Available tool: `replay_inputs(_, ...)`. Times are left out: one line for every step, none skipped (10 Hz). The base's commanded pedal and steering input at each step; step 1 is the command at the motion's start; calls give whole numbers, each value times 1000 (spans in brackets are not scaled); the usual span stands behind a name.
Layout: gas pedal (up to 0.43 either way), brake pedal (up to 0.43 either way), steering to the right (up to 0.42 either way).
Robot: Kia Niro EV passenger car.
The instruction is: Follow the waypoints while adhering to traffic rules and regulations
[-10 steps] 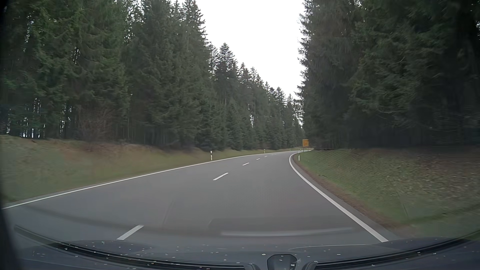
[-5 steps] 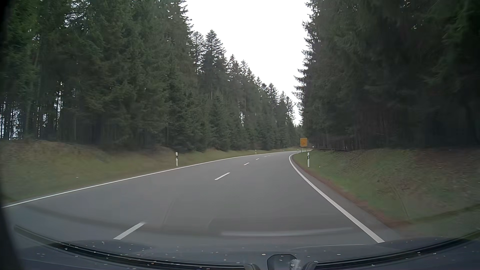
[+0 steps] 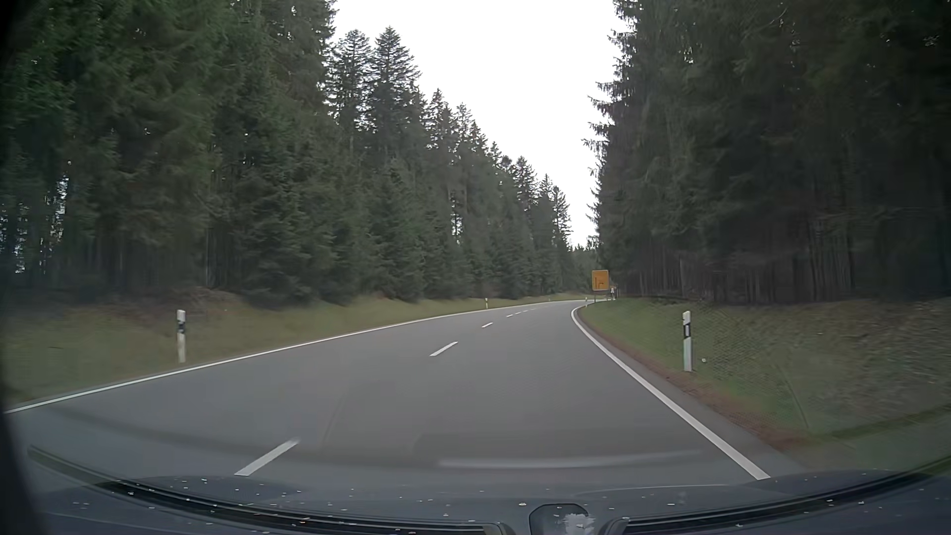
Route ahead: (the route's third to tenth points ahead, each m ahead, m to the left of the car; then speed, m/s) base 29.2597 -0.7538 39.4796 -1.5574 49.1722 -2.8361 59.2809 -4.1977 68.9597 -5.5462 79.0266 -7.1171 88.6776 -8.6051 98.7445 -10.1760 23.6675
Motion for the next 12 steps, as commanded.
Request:
replay_inputs(260,0,15)
replay_inputs(248,0,16)
replay_inputs(248,0,15)
replay_inputs(240,0,15)
replay_inputs(220,0,15)
replay_inputs(59,0,15)
replay_inputs(0,0,15)
replay_inputs(0,0,14)
replay_inputs(0,0,14)
replay_inputs(0,0,14)
replay_inputs(0,0,14)
replay_inputs(0,0,14)
